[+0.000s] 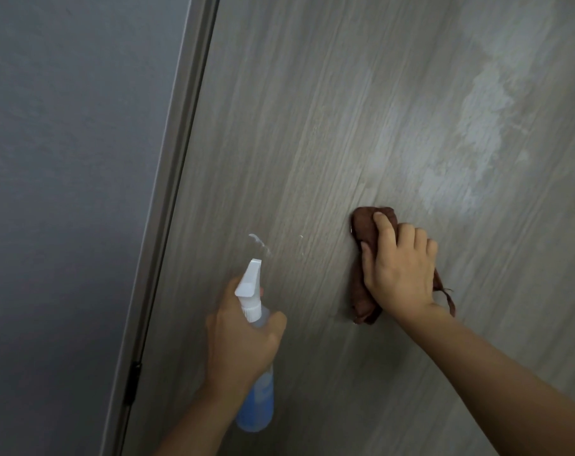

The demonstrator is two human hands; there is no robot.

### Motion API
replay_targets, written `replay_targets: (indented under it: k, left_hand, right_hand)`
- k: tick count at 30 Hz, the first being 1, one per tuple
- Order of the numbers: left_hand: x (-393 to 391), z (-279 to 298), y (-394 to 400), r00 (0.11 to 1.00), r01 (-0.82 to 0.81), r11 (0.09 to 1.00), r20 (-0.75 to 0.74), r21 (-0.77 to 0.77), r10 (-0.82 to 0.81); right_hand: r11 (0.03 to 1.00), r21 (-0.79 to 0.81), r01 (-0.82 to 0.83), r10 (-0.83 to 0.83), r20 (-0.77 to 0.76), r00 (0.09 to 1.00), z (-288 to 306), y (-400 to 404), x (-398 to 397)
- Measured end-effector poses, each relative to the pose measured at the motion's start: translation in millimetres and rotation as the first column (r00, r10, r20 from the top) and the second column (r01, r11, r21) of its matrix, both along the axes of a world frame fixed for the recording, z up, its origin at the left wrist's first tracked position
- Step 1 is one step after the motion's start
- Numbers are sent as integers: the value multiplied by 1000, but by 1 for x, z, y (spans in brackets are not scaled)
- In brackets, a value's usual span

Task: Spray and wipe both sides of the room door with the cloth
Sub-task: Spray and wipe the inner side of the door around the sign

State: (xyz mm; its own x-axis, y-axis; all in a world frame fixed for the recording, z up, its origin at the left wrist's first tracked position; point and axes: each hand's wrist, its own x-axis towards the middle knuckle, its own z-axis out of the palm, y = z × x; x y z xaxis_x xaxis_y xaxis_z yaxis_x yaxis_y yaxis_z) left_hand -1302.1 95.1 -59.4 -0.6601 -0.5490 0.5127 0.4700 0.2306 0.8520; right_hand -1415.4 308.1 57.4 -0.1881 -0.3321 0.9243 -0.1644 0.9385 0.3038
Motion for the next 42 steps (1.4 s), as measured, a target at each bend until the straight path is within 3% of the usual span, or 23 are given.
replay_targets:
  k: [3,7,10,13,15,17,19,22,25,30,35,39,42]
  left_hand:
    - [1,0,0,999,42,999,2,-23,-42]
    - [2,1,-1,999,45,999,-9,-24,-46]
    - [0,2,-7,998,51,999,-35,3,-51]
    - [0,-1,-15,999,5,999,-33,41,-4]
    - [1,-3,-20,1000,-22,999,-14,23,22]
    - [2,-5,-25,999,-43,999,-1,27,43]
    - [2,-3,-33,998,-58,998,-13,16,58]
    - [-1,9,-42,998,-67,997,-16,-28,67]
    - [-8,30,-50,993,-122,989,2,-81,122]
    - [-18,39,-58,989,-148,983,-16,-111,147]
    - [-19,28,-67,991,-109,990,66,-86,115]
    - [-17,26,-74,990,-122,990,63,-65,127]
    - [-15,27,-74,989,-133,989,51,-61,136]
  right_hand:
    - [996,-84,-19,21,23,1000,-1,-5,1]
    - [968,-177,-178,182,5,983,6,-25,1]
    - [972,-180,-149,142,-54,988,11,-43,-5]
    - [993,44,-112,114,-48,992,-22,-76,-10]
    - [949,276,-152,160,-5,987,-51,-94,-12]
    - [907,379,-185,194,15,981,-53,-95,-14]
    - [920,356,-165,182,-16,983,-35,-86,-13]
    - [979,174,-106,120,-74,990,-6,-70,-12]
    - [984,112,-141,149,-66,987,-9,-78,-10]
    - [891,369,-265,242,109,964,-30,-94,-13]
    - [919,273,-284,240,185,953,36,-108,-12]
    - [907,305,-289,260,135,956,46,-109,-13]
    - [789,552,-268,256,101,961,21,-105,-15]
